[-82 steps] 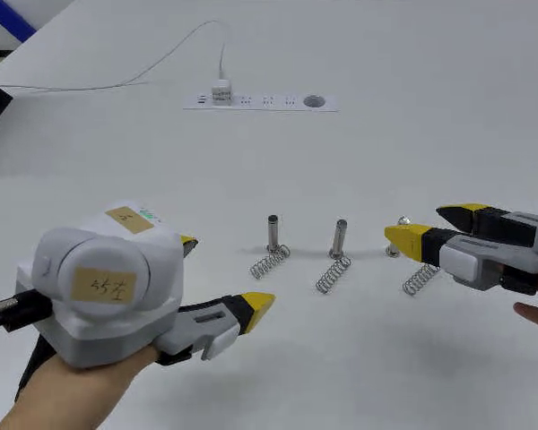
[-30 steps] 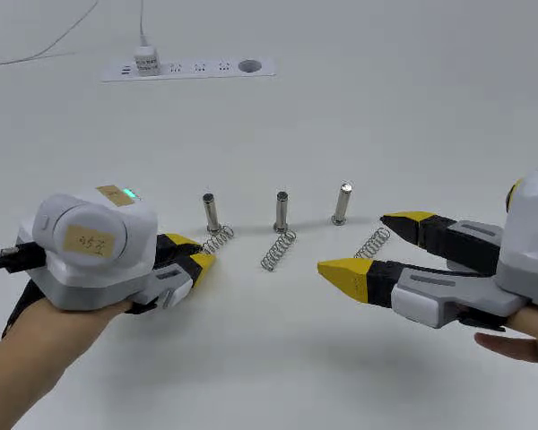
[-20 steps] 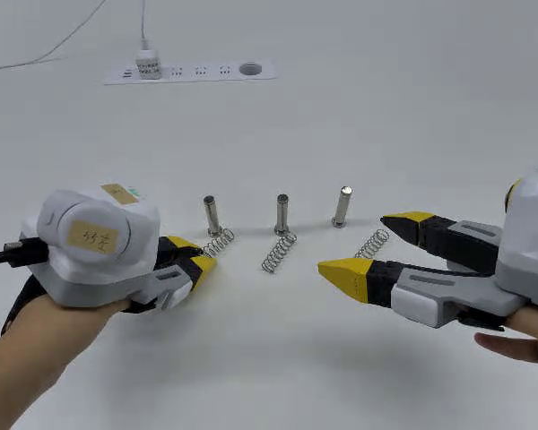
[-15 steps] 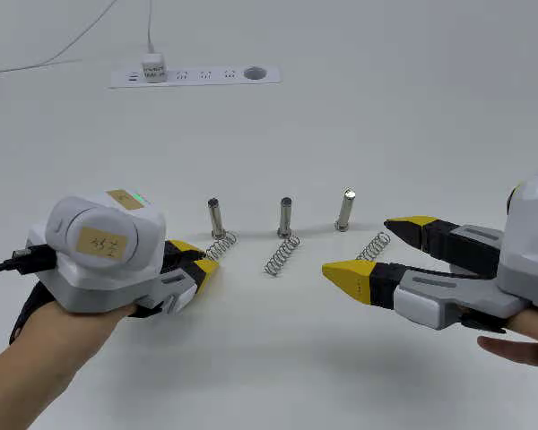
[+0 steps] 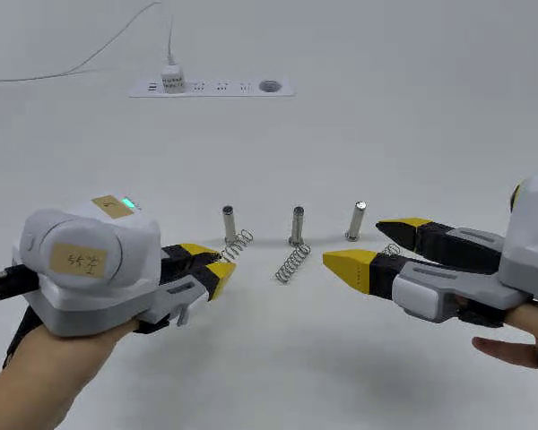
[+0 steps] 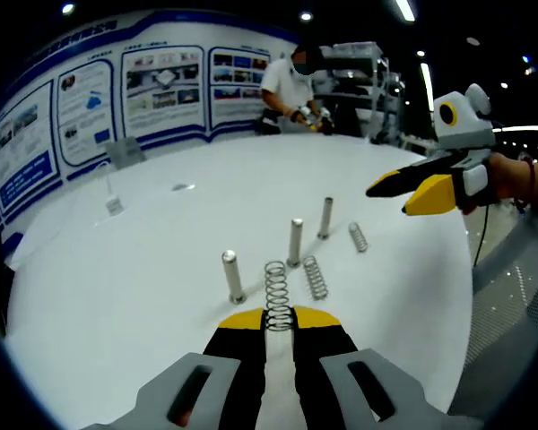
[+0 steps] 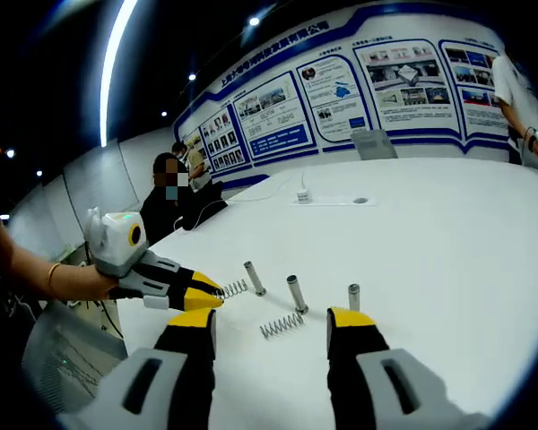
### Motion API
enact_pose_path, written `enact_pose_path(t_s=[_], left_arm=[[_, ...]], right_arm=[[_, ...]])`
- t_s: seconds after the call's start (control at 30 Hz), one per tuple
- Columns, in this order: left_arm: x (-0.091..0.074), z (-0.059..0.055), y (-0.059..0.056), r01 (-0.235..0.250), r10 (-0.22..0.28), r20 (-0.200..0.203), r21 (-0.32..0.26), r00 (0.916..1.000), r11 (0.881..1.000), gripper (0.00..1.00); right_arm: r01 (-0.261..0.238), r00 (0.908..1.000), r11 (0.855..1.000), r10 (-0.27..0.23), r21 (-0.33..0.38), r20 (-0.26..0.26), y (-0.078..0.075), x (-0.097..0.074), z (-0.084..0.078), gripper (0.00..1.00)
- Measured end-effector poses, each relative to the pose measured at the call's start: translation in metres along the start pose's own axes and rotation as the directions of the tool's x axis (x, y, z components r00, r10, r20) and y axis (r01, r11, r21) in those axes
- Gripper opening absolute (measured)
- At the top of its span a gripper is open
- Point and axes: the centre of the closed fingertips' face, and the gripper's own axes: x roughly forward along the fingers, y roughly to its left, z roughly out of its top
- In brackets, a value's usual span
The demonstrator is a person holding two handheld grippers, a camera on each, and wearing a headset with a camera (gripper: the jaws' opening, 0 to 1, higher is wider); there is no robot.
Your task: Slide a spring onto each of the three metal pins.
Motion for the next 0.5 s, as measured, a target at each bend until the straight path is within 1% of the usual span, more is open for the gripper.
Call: enact_pose_path(t_s=[0.03,0.07,0.13,0.17,0.27,0.37,0.43,0.5], left_arm=[[-0.002,0.003,-0.002,0.003,-0.003,0.012,-0.004,0.9999,1.000,0.09],[-0.004,0.007,-0.005,0.014,-0.013,0.032,-0.009,0.9994,1.000,0.09],[-0.006,0.011,-0.010,0.025,-0.024,0.056,-0.019,0.9982,1.000,0.09],[-0.009,0.015,-0.013,0.035,-0.033,0.071,-0.019,0.9969,0.999,0.09],[-0.013,0.021,-0.021,0.051,-0.050,0.099,-0.009,0.9939,0.999,0.09],[-0.017,0.029,-0.027,0.075,-0.070,0.142,-0.032,0.9873,0.997,0.09],[-0.019,0.036,-0.033,0.103,-0.093,0.177,-0.046,0.9797,0.994,0.10],[-0.021,0.039,-0.037,0.122,-0.111,0.192,-0.045,0.9750,0.991,0.10]], right_arm=[[-0.007,1.0000,1.000,0.007,0.005,0.001,0.002,0.001,0.001,0.51],[-0.020,0.9998,1.000,0.020,0.011,0.004,0.005,0.002,0.002,0.50],[-0.036,0.9993,0.999,0.035,0.020,0.010,0.009,0.003,0.005,0.49],[-0.049,0.9987,0.998,0.049,0.028,0.017,0.012,0.004,0.007,0.49],[-0.073,0.9969,0.996,0.072,0.046,0.031,0.017,0.006,0.012,0.48],[-0.094,0.9949,0.994,0.092,0.061,0.042,0.022,0.008,0.016,0.47],[-0.109,0.9932,0.992,0.106,0.071,0.048,0.026,0.010,0.018,0.45],[-0.129,0.9905,0.988,0.124,0.082,0.060,0.030,0.011,0.021,0.44]])
